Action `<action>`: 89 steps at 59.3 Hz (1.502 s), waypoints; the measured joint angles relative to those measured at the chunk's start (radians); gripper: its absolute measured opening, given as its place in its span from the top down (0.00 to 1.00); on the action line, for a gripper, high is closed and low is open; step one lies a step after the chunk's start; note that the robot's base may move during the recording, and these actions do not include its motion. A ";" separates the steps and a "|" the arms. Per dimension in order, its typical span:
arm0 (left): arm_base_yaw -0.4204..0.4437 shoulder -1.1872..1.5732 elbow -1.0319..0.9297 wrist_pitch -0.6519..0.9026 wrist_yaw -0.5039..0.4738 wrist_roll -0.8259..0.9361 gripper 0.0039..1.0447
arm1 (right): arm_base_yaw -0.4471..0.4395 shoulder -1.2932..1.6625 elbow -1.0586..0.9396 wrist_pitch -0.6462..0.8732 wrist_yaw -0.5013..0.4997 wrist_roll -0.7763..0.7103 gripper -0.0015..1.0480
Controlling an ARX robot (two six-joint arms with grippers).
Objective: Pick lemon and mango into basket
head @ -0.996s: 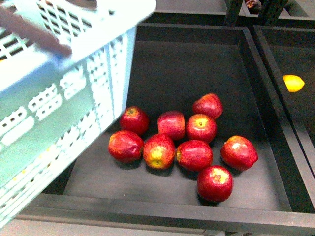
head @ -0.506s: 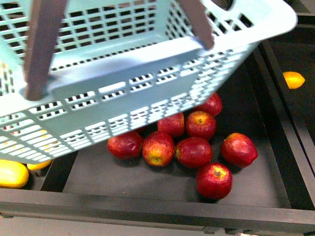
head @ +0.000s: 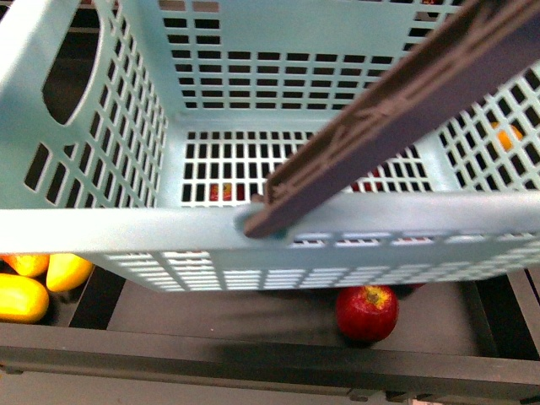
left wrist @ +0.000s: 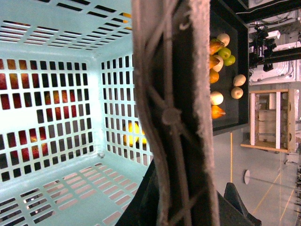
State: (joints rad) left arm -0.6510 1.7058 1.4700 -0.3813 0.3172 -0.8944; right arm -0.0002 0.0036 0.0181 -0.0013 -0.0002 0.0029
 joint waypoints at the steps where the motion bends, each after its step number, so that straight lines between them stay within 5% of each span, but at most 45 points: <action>1: 0.000 0.000 0.000 0.000 0.000 0.000 0.95 | 0.000 0.000 0.000 0.000 0.000 0.000 0.08; 33: 0.008 0.000 0.000 0.000 -0.018 0.007 0.95 | 0.000 0.000 0.000 0.000 0.000 0.000 0.08; 39: 0.008 0.000 0.000 0.001 -0.010 0.007 0.95 | 0.049 0.138 0.084 -0.213 0.220 0.130 0.08; 44: 0.006 0.000 0.000 0.001 -0.016 0.009 0.95 | 0.033 0.252 0.119 -0.237 0.268 0.217 0.08; 56: 0.008 0.000 0.000 0.001 -0.025 0.009 0.95 | -0.119 0.461 0.185 -0.042 0.175 0.270 0.08; 62: 0.008 -0.001 0.000 0.001 -0.016 0.007 0.95 | -0.281 0.720 0.259 0.186 0.106 0.269 0.08; 70: 0.006 -0.001 0.000 0.001 -0.014 0.007 0.95 | -0.389 1.004 0.324 0.370 0.074 0.259 0.08; 89: 0.008 -0.001 0.000 0.001 -0.021 0.008 0.95 | -0.572 1.735 0.595 0.569 0.042 0.211 0.08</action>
State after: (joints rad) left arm -0.6434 1.7050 1.4700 -0.3805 0.2962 -0.8867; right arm -0.5720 1.7386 0.6128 0.5678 0.0422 0.2134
